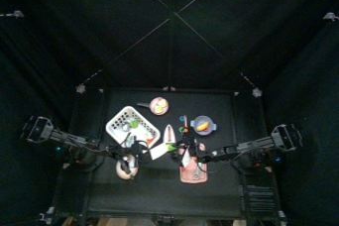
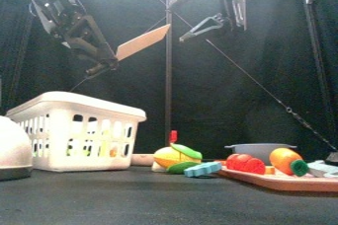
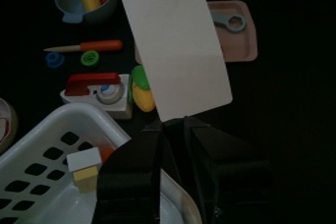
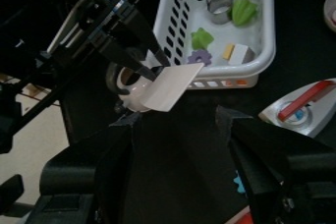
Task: Hand over cleaver
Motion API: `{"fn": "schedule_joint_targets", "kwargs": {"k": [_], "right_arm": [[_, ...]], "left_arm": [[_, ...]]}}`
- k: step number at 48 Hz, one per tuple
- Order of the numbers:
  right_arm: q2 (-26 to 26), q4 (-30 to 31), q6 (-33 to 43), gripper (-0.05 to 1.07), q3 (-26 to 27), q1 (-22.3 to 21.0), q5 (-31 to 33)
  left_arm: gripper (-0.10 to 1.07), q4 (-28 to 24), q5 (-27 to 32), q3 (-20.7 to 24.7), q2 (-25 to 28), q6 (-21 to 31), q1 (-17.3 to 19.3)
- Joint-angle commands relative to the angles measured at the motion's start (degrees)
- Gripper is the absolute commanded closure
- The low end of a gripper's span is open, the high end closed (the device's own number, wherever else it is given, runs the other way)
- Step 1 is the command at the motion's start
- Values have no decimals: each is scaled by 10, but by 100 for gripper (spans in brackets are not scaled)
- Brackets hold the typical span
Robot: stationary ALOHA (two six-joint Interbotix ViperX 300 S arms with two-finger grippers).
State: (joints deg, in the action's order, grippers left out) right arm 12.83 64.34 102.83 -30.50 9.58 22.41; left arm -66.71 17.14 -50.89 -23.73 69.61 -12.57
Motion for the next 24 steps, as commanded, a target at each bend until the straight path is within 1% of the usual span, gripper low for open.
{"fn": "schedule_joint_targets", "kwargs": {"k": [1,13,24], "right_arm": [[2,-14,-2,9,19,-20,-26],[-13,-45,-2,9,19,-62,-79],[-36,-63,-3,10,22,-87,-129]], "left_arm": [[43,-4,-2,13,0,-1,-1],[42,-12,-4,13,0,-1,-1],[43,-13,-4,11,0,-1,-1]]}}
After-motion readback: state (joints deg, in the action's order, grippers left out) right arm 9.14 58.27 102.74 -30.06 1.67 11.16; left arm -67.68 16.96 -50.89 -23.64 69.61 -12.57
